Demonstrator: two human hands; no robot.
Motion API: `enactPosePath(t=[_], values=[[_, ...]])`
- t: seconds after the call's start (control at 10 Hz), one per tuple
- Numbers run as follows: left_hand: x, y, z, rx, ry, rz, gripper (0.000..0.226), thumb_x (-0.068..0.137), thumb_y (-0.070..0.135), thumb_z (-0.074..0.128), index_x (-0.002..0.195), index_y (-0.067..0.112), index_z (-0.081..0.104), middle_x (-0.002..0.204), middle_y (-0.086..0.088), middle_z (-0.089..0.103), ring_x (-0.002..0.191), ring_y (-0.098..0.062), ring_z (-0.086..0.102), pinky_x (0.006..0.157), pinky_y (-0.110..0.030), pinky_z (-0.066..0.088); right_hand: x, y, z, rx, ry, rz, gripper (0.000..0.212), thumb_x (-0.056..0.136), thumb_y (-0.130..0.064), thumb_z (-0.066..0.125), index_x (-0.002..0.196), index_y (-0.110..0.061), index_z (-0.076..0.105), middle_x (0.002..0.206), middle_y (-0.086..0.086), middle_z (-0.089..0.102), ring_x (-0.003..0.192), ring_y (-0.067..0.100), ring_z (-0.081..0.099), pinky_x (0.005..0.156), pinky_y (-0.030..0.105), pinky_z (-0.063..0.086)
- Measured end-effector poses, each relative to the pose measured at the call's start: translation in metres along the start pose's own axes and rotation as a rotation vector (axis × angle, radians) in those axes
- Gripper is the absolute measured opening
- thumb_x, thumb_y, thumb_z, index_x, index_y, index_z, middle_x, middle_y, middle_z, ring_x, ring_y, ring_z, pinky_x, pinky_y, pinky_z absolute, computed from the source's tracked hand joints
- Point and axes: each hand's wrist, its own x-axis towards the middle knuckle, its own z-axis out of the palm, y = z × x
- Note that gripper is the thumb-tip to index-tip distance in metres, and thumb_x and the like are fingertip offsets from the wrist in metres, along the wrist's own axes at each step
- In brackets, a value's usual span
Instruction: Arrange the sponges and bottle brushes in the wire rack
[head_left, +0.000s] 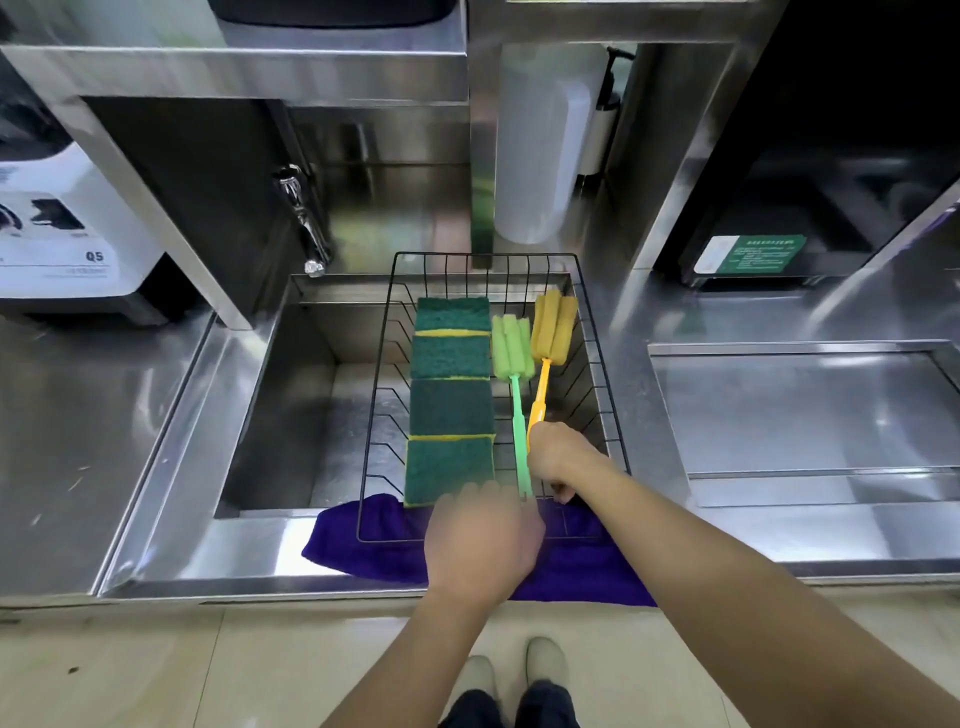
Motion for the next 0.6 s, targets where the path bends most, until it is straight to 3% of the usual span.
enactPosePath(t=[0.1,0.2,0.3,0.5,0.6], values=[[0.001,0.000,0.001,0.002,0.012,0.003,0.035,0.087,0.033,0.046,0.059,0.014,0.058,0.056,0.000,0.052,0.051,-0.020,0.049,0.049,-0.028,0.032,0.000,0.001,0.000,0.029,0.033,-0.018,0.024,0.084,0.014,0.037,0.067,0.000,0.045,0.070,0.021,0.055,0.076,0.040,0.071,0.052,0.037,0.055],[0.000,0.000,0.001,-0.001,0.017,0.004,0.035,0.086,0.033,0.046,0.059,0.014,0.058,0.056,0.000,0.052,0.051,-0.020,0.048,0.048,-0.027,0.032,0.002,0.000,-0.003,0.054,0.023,-0.028,0.025,0.085,0.012,0.035,0.067,-0.002,0.043,0.062,0.020,0.053,0.068,0.040,0.070,0.053,0.039,0.056],[0.001,0.000,0.001,-0.017,0.003,-0.001,0.036,0.086,0.033,0.046,0.058,0.014,0.058,0.055,0.000,0.052,0.050,-0.020,0.048,0.048,-0.027,0.032,-0.002,-0.002,-0.007,0.020,0.054,-0.049,0.018,0.084,0.009,0.035,0.074,-0.002,0.045,0.059,0.017,0.052,0.049,0.028,0.061,0.043,0.033,0.051],[0.003,-0.002,-0.003,-0.055,-0.084,0.003,0.036,0.086,0.034,0.046,0.058,0.016,0.058,0.055,0.002,0.051,0.050,-0.019,0.049,0.046,-0.027,0.035,-0.013,-0.006,-0.044,-0.003,0.142,-0.138,0.007,0.090,-0.010,0.045,0.083,-0.009,0.047,0.067,0.010,0.053,0.055,0.027,0.059,0.047,0.030,0.050],[0.003,0.002,-0.012,-0.170,-0.153,-0.079,0.036,0.084,0.040,0.043,0.060,0.018,0.059,0.055,0.005,0.053,0.050,-0.016,0.052,0.048,-0.026,0.040,-0.030,-0.008,-0.076,0.157,0.155,-0.256,0.016,0.094,-0.021,0.048,0.099,-0.007,0.053,0.077,0.011,0.060,0.059,0.022,0.060,0.048,0.028,0.051]])
